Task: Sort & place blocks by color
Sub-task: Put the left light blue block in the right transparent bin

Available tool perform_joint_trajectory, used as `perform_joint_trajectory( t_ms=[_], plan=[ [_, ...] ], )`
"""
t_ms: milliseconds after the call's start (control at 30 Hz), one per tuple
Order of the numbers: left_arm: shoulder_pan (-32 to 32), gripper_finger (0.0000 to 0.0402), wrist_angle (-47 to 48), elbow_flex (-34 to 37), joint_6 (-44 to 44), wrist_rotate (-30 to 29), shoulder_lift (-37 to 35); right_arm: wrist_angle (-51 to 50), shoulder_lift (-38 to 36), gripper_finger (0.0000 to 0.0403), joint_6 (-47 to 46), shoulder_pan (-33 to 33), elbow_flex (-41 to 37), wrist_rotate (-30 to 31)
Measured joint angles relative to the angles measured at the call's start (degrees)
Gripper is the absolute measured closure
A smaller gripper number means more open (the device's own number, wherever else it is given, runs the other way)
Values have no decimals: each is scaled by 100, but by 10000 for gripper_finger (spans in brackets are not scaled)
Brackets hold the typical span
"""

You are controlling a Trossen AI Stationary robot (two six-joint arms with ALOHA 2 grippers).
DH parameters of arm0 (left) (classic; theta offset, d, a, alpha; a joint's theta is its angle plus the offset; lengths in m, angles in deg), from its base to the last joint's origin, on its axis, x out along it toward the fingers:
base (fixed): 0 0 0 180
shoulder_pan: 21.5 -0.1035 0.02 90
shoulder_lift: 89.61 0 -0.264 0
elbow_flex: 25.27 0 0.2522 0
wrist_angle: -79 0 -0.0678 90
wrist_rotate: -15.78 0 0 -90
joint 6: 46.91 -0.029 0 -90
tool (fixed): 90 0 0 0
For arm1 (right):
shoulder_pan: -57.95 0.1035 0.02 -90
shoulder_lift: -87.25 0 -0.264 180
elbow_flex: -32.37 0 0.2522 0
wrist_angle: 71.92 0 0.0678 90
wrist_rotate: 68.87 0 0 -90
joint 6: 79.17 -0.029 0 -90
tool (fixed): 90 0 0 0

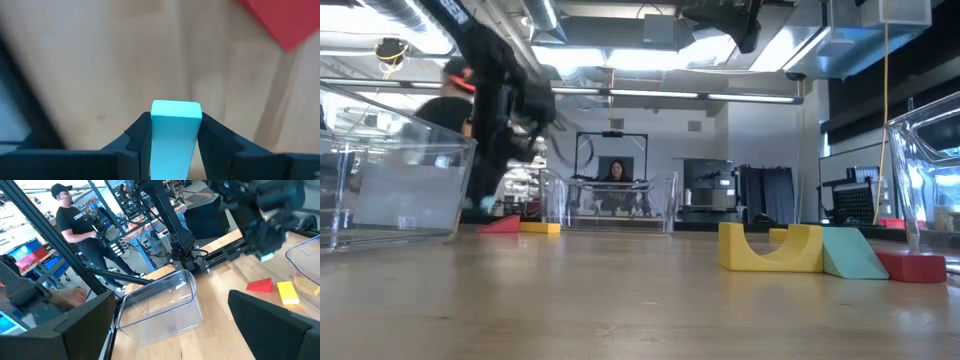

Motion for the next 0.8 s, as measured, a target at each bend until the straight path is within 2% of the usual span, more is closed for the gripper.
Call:
perform_joint_trajectory(
  t_ms=[300,533,633,800],
  plan=[
    [-118,285,-113,-856,752,-228,-1155,-2,0,15,10,0,0,-3],
    [-184,285,-327,-1120,1841,-279,-2222,0,0,15,-2,0,0,-4],
    [-176,285,-391,-1120,2562,104,-2683,0,0,15,-2,0,0,-4],
    [19,285,-692,-1120,4121,1236,-3292,0,0,15,-5,0,0,-7]
  ],
)
